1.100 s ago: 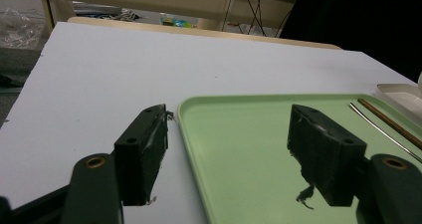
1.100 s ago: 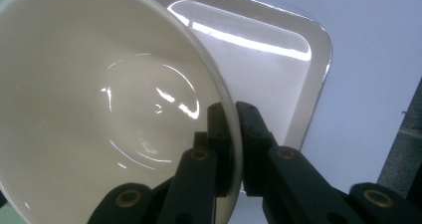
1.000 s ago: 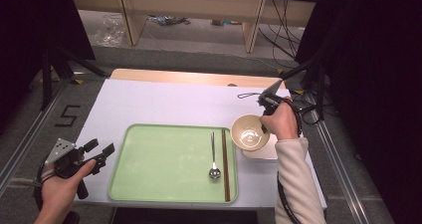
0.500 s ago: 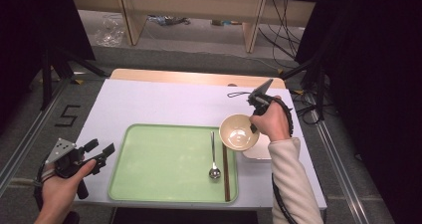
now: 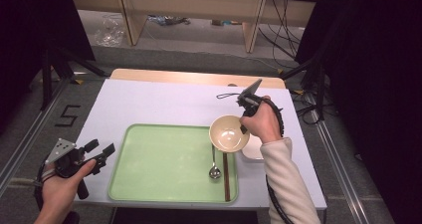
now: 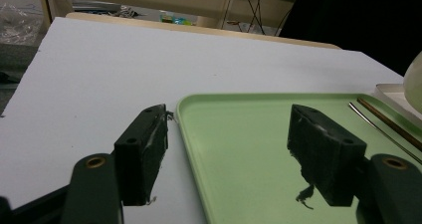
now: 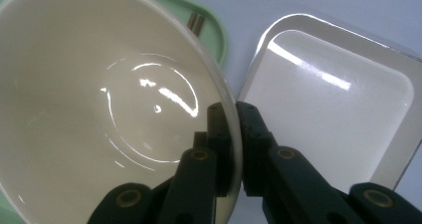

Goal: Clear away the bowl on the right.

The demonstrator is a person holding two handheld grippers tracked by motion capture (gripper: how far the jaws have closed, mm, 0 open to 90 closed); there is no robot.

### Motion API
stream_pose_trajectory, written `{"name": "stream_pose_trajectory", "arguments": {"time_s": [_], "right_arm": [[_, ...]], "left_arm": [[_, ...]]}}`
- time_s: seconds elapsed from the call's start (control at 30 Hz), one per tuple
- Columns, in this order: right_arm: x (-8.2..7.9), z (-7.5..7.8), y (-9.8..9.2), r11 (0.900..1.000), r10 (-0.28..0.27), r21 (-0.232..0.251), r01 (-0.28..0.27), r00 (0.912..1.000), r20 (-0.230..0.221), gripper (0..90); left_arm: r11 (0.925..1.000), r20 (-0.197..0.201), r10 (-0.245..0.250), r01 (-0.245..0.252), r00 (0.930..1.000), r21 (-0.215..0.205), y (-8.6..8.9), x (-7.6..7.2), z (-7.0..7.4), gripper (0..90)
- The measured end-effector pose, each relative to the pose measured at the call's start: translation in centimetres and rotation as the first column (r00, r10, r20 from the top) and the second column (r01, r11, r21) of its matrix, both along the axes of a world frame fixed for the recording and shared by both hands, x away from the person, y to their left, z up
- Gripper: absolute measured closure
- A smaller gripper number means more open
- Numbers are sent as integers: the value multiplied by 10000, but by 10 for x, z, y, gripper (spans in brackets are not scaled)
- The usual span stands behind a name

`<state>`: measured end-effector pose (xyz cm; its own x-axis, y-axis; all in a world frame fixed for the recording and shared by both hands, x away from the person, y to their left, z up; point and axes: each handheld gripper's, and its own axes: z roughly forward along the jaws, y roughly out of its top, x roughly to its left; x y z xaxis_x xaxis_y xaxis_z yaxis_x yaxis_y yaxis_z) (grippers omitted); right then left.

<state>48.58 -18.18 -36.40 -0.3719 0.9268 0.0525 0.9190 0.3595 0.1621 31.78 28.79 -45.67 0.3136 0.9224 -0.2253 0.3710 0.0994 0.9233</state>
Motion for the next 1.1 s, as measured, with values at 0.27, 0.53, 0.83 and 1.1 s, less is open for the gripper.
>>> {"name": "stream_pose_trajectory", "arguments": {"time_s": [0.27,0.53,0.83,1.1], "right_arm": [[-2,-2,17,9996,279,70,-279,9996,-44,864],[-4,-5,31,9978,633,175,-636,9978,196,864],[-4,-6,44,9962,745,443,-751,9971,137,864],[-5,-10,57,9923,1059,613,-1077,9939,319,864]], "left_arm": [[10000,-52,40,-40,10000,-72,0,0,-1,321],[9999,-77,70,-71,9999,-130,-1,1,-1,321],[9998,-118,51,-53,9999,-166,0,1,-2,321],[9999,-92,30,-32,10000,-164,0,1,-2,321]]}}
